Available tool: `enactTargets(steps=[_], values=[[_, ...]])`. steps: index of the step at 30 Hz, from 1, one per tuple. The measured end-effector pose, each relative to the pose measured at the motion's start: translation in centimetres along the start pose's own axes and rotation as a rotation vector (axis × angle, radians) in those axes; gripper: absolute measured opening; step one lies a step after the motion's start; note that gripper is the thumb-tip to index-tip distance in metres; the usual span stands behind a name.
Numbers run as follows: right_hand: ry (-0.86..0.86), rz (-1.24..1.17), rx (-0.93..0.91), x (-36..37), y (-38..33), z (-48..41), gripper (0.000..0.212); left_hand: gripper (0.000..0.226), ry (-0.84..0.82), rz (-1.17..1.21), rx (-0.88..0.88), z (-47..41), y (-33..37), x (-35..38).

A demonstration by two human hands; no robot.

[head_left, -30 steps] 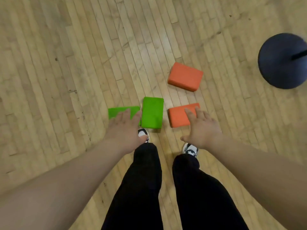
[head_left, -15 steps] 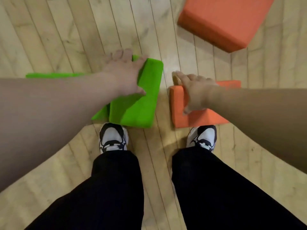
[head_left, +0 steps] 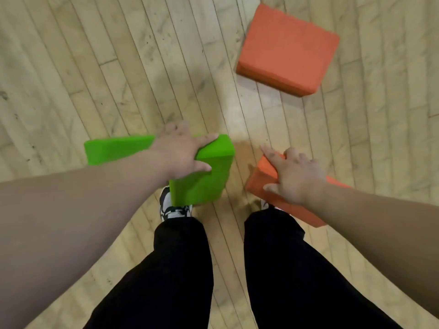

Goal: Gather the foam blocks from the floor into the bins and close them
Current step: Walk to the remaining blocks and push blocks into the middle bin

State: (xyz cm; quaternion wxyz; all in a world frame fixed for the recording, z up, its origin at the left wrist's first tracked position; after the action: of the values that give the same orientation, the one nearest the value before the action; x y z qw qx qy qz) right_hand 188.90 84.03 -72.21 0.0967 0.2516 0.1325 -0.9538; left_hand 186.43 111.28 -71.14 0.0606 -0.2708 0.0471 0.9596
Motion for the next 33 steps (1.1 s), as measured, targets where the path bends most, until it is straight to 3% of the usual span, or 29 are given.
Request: enactTargets(steps=[6, 12, 16, 21, 24, 28, 33], values=[[0.251, -0.3, 0.149, -5.8, -0.5, 14.9, 0.098, 0.083, 0.196, 0.27, -0.242, 13.5, 3.4, -7.3], [0.501, -0.677, 0.368, -12.0, -1.9, 31.9, 0.098, 0.085, 0.297, 0.229, -0.171, 26.7, 8.2, -17.6], [0.658, -0.783, 0.538, -12.2, -5.8, 42.8, 0.094, 0.084, 0.398, 0.023, 0.037, 33.5, 11.1, -22.1], [0.763, -0.919, 0.783, -5.8, -14.1, 54.8, 0.091, 0.084, 0.472, -0.305, 0.362, 42.6, 11.6, -23.6], [0.735, -0.913, 0.896, -1.5, -19.3, 59.5, 0.095, 0.085, 0.48, -0.476, 0.475, 47.2, 11.3, -23.5], [0.79, -1.131, 1.136, 4.9, -26.0, 67.1, 0.1, 0.085, 0.441, -0.663, 0.655, 53.6, 14.3, -21.5], [1.043, -1.421, 1.387, 12.6, -36.8, 76.8, 0.1, 0.084, 0.383, -0.939, 1.01, 63.1, 21.5, -14.2]])
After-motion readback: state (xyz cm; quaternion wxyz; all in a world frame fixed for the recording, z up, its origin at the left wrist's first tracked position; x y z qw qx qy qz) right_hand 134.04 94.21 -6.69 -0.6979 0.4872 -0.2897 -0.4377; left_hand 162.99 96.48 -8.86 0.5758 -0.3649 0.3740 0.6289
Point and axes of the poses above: each hand's wrist, its own z-axis away from the middle knuckle, its own x-axis out of the palm, y = z × x, the point moved 5 cm from there along -z, towards the middle knuckle, and after that the axes turned 13 degrees about -z, right-handed, at the moved point
